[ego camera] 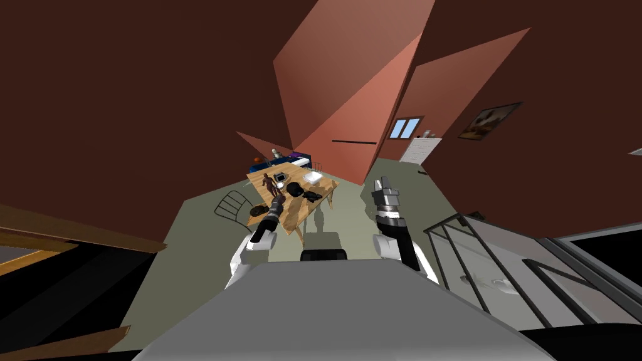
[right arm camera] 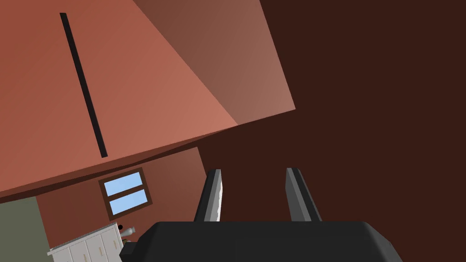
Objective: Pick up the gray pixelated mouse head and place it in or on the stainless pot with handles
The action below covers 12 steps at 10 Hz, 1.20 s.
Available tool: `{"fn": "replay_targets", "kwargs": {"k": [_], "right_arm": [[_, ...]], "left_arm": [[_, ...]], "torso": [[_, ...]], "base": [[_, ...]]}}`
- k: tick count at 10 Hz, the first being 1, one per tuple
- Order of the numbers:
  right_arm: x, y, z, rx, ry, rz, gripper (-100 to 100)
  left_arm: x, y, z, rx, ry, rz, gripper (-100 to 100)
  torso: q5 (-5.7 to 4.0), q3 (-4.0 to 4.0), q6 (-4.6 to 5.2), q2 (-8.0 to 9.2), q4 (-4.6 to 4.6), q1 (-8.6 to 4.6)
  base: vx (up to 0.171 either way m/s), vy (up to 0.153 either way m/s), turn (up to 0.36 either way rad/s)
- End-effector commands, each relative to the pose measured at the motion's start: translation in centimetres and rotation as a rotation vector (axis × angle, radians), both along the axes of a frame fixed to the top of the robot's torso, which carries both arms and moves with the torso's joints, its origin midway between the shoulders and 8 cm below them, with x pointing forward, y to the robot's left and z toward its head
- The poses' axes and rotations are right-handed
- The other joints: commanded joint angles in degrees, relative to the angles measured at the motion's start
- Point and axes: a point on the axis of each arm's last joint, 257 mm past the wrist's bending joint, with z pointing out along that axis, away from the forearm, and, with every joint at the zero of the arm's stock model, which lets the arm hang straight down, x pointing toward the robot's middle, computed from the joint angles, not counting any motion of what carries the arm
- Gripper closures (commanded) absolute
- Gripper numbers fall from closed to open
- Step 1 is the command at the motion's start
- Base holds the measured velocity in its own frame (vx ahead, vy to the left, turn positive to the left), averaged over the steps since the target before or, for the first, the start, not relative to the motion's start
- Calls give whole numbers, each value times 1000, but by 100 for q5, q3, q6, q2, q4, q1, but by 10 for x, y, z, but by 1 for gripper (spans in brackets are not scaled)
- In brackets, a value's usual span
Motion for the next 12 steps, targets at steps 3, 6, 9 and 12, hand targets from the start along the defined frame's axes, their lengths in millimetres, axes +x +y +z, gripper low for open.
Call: {"fn": "replay_targets", "kwargs": {"k": [3, 6, 9, 12], "right_arm": [[0, 0, 0, 0, 0, 0, 0], [0, 0, 0, 0, 0, 0, 0], [0, 0, 0, 0, 0, 0, 0], [0, 0, 0, 0, 0, 0, 0]], "left_arm": [[-1, 3, -49, 21, 132, 5, -100], [-5, 5, -81, 47, 222, 3, -100], [-13, 4, -114, 87, 313, -6, -100], [-20, -2, -140, 135, 382, -28, -100]], "torso": [[0, -4, 0, -7, -1, -4], [-2, -8, -1, -15, -3, -10], [-4, -12, -1, -22, -4, -16], [-6, -32, -1, -55, -12, -26]], "base": [[35, 2, -136], [57, -14, -131], [80, -25, -141], [162, -52, -191]]}}
